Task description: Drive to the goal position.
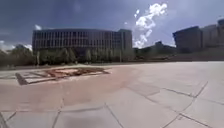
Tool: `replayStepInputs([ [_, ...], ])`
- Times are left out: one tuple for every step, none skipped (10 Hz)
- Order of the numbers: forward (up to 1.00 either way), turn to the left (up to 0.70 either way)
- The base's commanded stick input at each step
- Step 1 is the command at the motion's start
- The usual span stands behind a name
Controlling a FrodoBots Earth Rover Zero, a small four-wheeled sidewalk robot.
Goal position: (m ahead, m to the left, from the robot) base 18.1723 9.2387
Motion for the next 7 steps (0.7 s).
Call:
replayStepInputs([
  [0.85,0.01],
  [0.85,0.01],
  [0.85,0.01],
  [0.85,0.01],
  [0.85,0.01],
  [0.85,0.01],
  [0.85,0.01],
])
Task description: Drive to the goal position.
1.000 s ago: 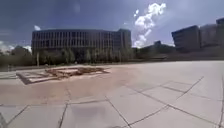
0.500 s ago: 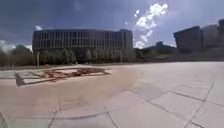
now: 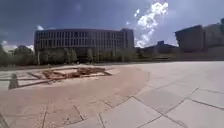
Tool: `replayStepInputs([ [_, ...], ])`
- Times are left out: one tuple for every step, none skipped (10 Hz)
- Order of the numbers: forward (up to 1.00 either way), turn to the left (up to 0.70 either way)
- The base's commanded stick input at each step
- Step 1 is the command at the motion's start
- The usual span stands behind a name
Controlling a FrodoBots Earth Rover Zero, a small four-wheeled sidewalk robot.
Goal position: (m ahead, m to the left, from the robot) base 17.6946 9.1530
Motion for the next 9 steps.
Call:
replayStepInputs([
  [0.85,0.01],
  [0.85,0.01],
  [0.85,-0.02],
  [0.85,-0.25],
  [0.85,-0.33],
  [0.85,-0.30],
  [0.85,-0.20],
  [0.85,0.01],
  [0.85,0.01],
])
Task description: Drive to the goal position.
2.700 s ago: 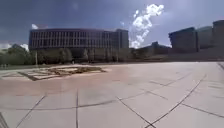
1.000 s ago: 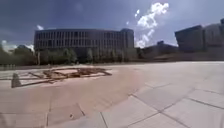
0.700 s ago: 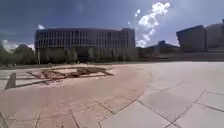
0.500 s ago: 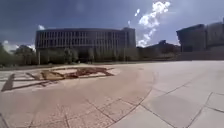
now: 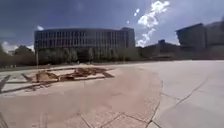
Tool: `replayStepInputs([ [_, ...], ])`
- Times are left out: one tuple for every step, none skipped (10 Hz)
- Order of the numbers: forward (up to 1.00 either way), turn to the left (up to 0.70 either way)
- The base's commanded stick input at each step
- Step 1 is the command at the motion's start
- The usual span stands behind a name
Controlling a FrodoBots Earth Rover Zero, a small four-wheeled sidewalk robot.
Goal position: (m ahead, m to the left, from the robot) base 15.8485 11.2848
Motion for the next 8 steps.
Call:
replayStepInputs([
  [0.85,0.01],
  [0.85,-0.14],
  [0.85,-0.33],
  [0.85,-0.33],
  [0.85,-0.33],
  [0.85,-0.33],
  [0.85,-0.33],
  [0.85,-0.33],
])
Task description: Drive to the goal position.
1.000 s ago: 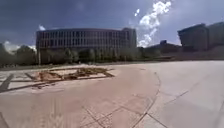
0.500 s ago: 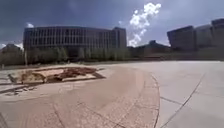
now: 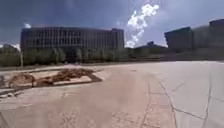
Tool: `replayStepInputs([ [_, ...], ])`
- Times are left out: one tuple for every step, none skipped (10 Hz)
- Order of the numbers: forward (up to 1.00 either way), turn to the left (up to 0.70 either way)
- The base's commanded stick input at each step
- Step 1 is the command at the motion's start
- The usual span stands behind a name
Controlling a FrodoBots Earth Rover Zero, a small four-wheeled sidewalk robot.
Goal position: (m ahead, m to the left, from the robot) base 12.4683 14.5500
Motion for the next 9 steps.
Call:
replayStepInputs([
  [0.85,-0.33],
  [0.85,-0.33],
  [0.85,-0.33],
  [0.85,-0.33],
  [0.85,-0.33],
  [0.85,-0.33],
  [0.85,-0.33],
  [0.85,-0.33],
  [0.85,-0.18],
])
